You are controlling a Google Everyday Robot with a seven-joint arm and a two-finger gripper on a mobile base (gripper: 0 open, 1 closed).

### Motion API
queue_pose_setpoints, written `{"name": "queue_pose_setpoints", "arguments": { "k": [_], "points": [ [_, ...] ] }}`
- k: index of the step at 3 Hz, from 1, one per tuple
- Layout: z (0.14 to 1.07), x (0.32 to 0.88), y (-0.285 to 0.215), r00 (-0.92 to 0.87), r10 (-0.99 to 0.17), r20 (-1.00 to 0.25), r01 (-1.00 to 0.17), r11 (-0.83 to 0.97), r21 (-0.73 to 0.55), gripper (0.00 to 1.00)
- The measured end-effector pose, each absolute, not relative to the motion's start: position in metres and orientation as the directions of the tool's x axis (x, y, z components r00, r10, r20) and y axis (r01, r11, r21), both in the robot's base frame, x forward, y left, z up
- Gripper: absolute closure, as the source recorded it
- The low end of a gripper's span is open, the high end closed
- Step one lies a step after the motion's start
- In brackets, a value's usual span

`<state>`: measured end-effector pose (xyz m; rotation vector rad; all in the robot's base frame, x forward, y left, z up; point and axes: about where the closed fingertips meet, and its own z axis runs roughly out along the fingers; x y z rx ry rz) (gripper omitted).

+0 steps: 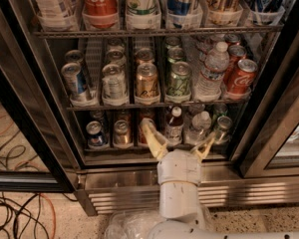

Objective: Pick coke can from middle shelf of fridge

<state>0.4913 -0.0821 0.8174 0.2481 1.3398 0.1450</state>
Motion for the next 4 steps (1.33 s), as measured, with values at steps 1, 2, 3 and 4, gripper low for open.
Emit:
{"name": "queue_pose_setpoints", "arguments": {
  "k": [1,2,3,4],
  "points": [
    [0.835,0.491,-0.106,0.294,0.220,-0.930,0.099,0.961,0.259,0.00],
    [0.835,0.491,-0.105,0.293,0.219,-0.930,0.096,0.962,0.257,0.00],
    [0.836,0.493,-0.108,0.312,0.110,-0.944,0.143,0.976,0.162,0.00],
    [0.835,0.506,-0.104,0.336,-0.132,-0.933,0.202,0.977,-0.065,0.00]
  ]
}}
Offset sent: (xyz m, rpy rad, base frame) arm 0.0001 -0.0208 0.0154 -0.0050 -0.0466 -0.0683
